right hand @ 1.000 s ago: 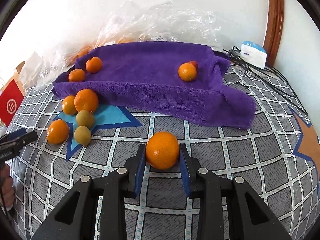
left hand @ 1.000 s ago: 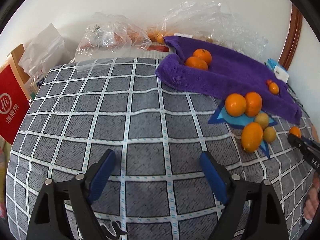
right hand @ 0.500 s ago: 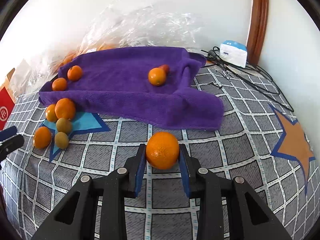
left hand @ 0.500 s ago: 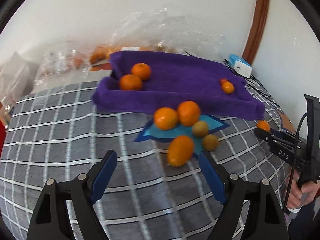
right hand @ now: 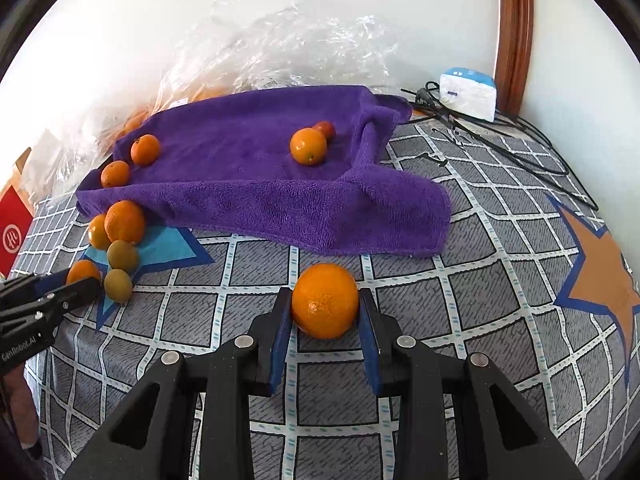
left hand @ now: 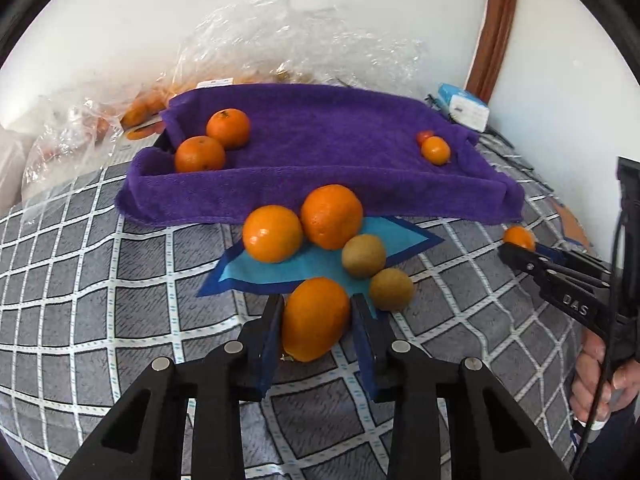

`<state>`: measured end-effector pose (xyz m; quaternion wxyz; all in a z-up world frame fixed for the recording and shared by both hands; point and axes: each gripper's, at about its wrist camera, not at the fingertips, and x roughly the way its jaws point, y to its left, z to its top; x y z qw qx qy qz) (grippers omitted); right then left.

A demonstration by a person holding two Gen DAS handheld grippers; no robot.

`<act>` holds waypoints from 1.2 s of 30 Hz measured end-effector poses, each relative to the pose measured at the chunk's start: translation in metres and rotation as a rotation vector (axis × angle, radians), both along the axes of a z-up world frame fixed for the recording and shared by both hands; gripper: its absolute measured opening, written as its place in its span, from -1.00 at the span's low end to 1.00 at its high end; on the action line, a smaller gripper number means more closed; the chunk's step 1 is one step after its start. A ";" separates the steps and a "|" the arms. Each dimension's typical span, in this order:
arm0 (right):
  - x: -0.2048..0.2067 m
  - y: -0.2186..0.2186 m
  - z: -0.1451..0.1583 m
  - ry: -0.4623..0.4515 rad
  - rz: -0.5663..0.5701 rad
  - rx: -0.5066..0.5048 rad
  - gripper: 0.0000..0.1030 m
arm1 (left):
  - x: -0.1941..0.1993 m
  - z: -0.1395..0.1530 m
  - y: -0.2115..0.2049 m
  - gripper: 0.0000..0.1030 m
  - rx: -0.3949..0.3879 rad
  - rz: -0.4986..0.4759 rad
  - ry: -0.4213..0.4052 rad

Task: Organize fruits
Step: 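Carry both oranges onto the purple towel and open both grippers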

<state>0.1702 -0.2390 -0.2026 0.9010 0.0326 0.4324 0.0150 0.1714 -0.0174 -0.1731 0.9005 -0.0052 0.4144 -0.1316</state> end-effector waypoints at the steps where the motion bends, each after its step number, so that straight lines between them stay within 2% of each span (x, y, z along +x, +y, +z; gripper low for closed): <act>1: 0.000 0.000 0.000 -0.001 -0.001 0.005 -0.38 | -0.002 0.001 0.002 -0.38 -0.012 0.003 -0.007; 7: 0.000 -0.001 0.000 -0.001 -0.006 0.012 -0.38 | -0.008 0.010 0.023 -0.38 -0.052 0.058 -0.021; 14: -0.001 0.001 0.000 -0.001 -0.005 -0.003 -0.38 | -0.026 0.021 0.046 -0.38 -0.021 0.132 -0.062; 19: -0.002 0.002 0.001 -0.010 0.005 -0.003 -0.38 | -0.038 0.023 0.061 -0.38 -0.036 0.154 -0.065; 23: -0.008 0.001 0.007 -0.022 0.008 0.031 -0.38 | -0.041 0.029 0.072 -0.38 -0.026 0.186 -0.069; 31: -0.016 0.008 0.041 -0.091 0.013 0.010 -0.38 | -0.037 0.037 0.083 -0.38 -0.065 0.227 -0.076; 36: -0.006 0.011 0.064 -0.136 0.023 -0.008 -0.38 | -0.029 0.054 0.087 -0.38 -0.073 0.250 -0.105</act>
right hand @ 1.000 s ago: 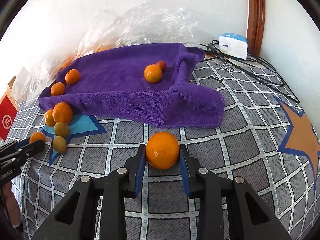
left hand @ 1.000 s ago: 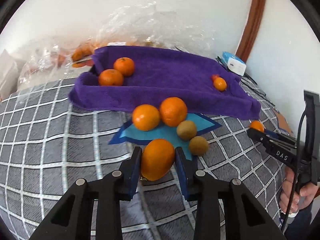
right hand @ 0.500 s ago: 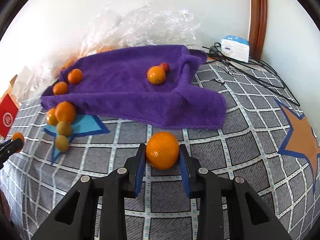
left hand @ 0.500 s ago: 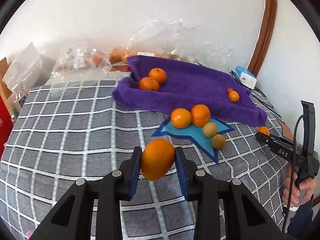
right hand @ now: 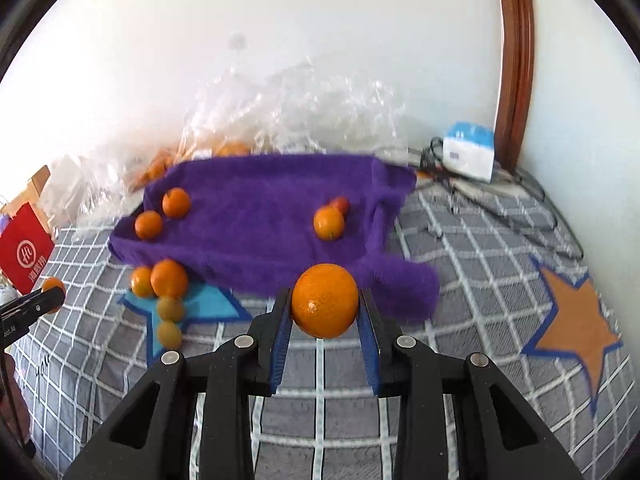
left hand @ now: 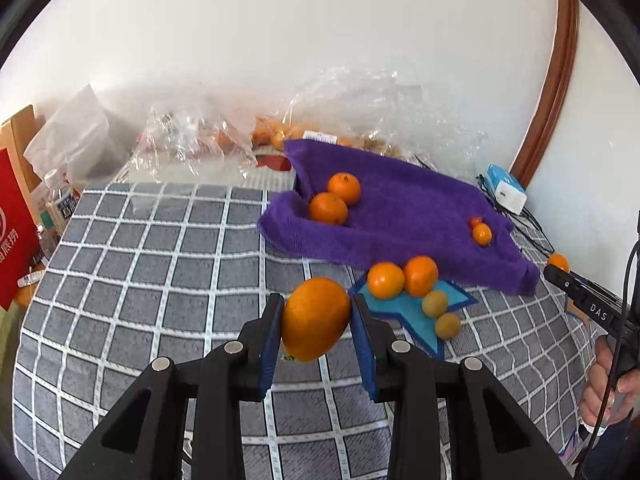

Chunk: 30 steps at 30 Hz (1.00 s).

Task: Organize fruits
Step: 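Carry both oranges onto the purple towel and open both grippers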

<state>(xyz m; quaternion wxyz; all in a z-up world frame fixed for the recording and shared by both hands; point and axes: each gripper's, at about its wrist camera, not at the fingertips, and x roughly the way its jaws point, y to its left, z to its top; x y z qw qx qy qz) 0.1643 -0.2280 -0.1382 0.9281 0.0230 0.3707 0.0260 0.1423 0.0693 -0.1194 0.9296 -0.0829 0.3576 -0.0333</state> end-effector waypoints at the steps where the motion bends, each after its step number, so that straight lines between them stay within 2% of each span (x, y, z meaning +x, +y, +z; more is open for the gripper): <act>1: 0.003 0.000 0.004 -0.005 0.001 0.002 -0.38 | 0.002 0.003 0.001 -0.38 -0.004 0.003 -0.003; 6: 0.025 -0.002 0.016 -0.026 -0.002 0.006 -0.38 | 0.016 0.017 0.004 -0.38 0.004 0.028 -0.024; 11: 0.050 -0.003 0.016 0.000 -0.001 0.020 -0.38 | 0.030 0.027 0.007 -0.38 -0.016 0.050 -0.018; 21: 0.102 -0.008 -0.029 0.152 -0.001 0.011 -0.38 | 0.065 0.025 0.001 -0.38 -0.025 0.056 0.020; 30: 0.109 -0.003 -0.046 0.177 0.018 0.006 -0.38 | 0.104 0.012 -0.034 -0.38 -0.017 0.000 0.078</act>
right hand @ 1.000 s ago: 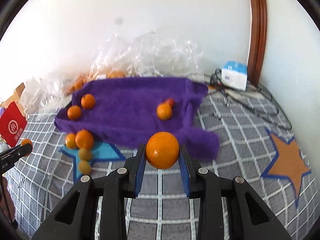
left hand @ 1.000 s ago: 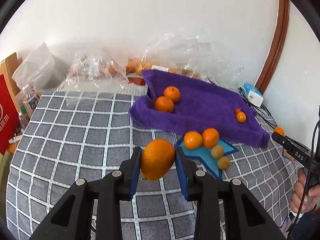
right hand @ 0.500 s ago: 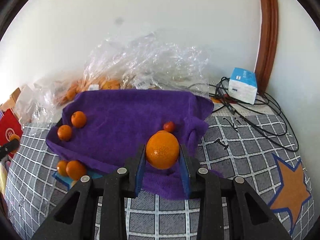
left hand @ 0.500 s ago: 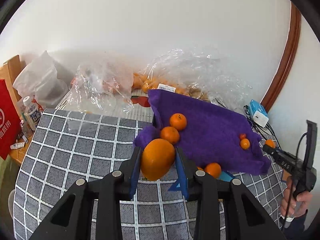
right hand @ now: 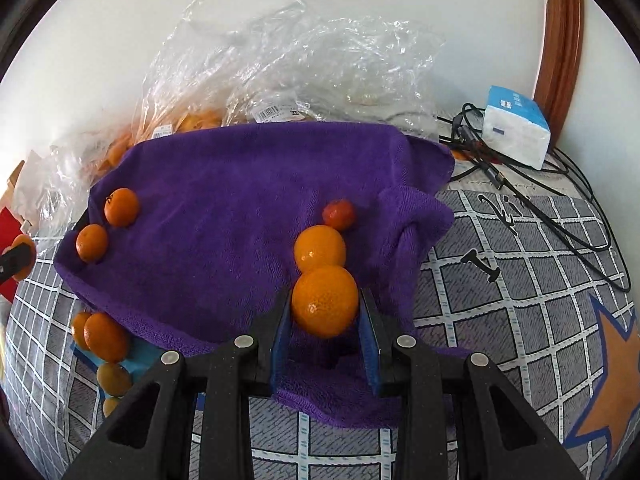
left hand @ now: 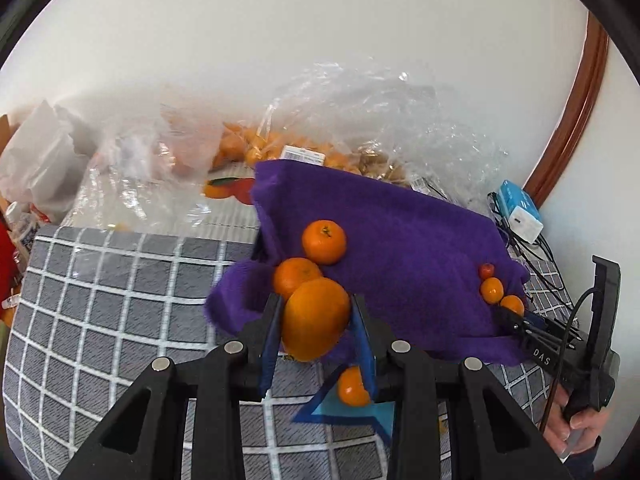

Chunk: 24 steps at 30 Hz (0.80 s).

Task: Organize fruits
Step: 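Carry both oranges onto the purple towel and open both grippers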

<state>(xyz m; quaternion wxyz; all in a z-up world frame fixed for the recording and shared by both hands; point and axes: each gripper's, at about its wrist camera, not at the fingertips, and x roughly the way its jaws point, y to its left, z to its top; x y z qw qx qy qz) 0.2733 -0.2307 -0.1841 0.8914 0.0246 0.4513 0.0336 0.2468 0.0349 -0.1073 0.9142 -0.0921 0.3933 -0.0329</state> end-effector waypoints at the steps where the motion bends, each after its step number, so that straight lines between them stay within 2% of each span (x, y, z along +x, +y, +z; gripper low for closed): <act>1: 0.000 0.001 0.000 -0.006 0.004 -0.010 -0.38 | 0.004 -0.001 -0.004 -0.38 0.003 -0.006 0.005; 4: -0.002 0.002 -0.001 -0.015 0.019 -0.024 -0.35 | 0.018 -0.005 -0.015 -0.38 0.013 -0.017 0.015; 10: -0.005 0.003 0.000 -0.014 0.049 -0.003 -0.14 | 0.049 -0.023 -0.028 -0.38 -0.018 -0.010 0.078; 18: -0.011 0.003 0.008 -0.049 0.034 -0.040 0.00 | 0.070 -0.046 -0.046 -0.38 0.055 0.005 0.163; 24: -0.011 -0.004 0.011 -0.049 0.029 0.003 0.00 | 0.072 -0.053 -0.051 -0.37 0.087 0.005 0.172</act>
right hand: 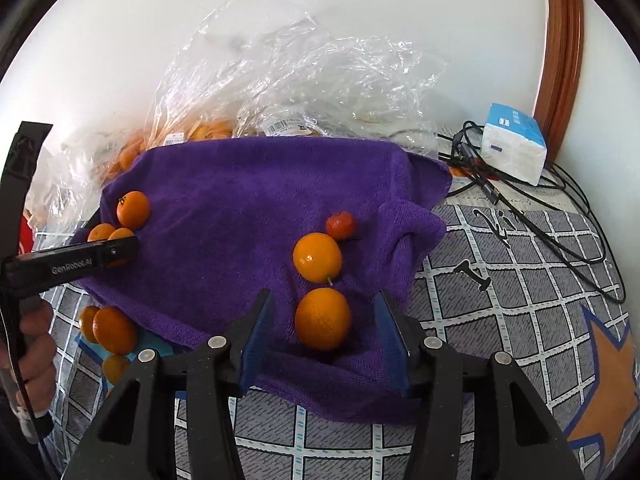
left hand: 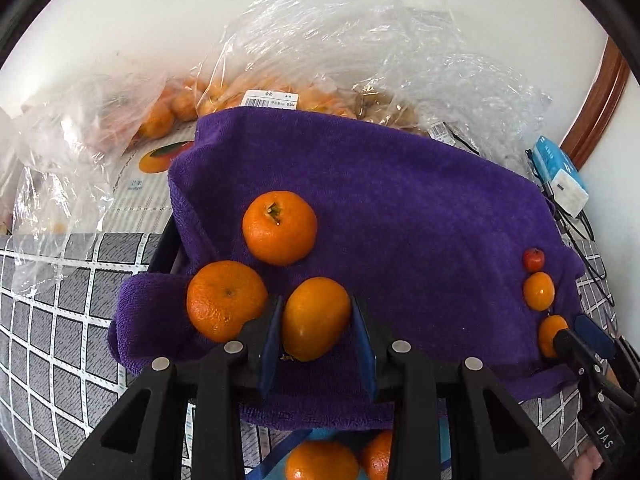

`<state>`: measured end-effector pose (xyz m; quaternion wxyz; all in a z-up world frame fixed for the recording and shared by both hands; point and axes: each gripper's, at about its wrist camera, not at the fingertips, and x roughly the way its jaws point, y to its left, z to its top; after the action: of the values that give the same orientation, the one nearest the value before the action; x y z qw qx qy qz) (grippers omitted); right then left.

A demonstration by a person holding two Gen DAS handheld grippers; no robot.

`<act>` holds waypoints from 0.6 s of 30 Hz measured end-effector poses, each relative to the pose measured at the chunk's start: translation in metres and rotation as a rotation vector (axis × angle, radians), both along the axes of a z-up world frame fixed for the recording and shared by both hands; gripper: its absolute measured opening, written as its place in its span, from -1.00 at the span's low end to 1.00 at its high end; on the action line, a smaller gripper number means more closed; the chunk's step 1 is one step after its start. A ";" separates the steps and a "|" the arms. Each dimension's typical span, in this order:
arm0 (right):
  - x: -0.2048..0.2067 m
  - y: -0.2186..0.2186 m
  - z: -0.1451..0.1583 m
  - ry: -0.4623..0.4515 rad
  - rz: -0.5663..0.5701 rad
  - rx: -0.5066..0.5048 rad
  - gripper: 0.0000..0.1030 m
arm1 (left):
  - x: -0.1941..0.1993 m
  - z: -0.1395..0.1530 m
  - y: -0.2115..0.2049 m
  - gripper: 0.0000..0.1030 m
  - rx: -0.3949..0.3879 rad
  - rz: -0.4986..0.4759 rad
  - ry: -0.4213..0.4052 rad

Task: Organize fruits
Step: 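Carry both oranges onto the purple towel and open both grippers, then lift both grippers away from the towel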

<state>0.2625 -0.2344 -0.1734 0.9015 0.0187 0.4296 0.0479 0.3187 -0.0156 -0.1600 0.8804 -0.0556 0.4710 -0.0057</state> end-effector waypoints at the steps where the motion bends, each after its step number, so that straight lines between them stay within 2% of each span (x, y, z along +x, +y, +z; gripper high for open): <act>1: -0.001 0.000 0.000 0.000 0.000 -0.002 0.00 | 0.000 -0.001 0.000 -0.38 -0.003 -0.003 0.006; 7: -0.004 0.005 0.001 -0.021 0.005 -0.047 0.00 | -0.013 0.011 0.005 -0.17 -0.029 -0.017 -0.021; 10: -0.004 0.002 0.001 -0.017 -0.004 -0.029 0.00 | -0.030 0.026 0.012 0.04 -0.023 -0.027 -0.059; 15: -0.011 -0.002 0.010 0.000 -0.033 0.022 0.00 | -0.065 0.043 0.036 0.13 0.014 -0.028 -0.136; 18: -0.027 0.003 0.018 -0.028 -0.042 0.018 0.00 | -0.080 0.040 0.053 0.13 0.011 0.004 -0.139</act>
<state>0.2356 -0.2310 -0.1559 0.9080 0.0351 0.4162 0.0330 0.2383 0.0378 -0.1200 0.9113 -0.0513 0.4085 -0.0055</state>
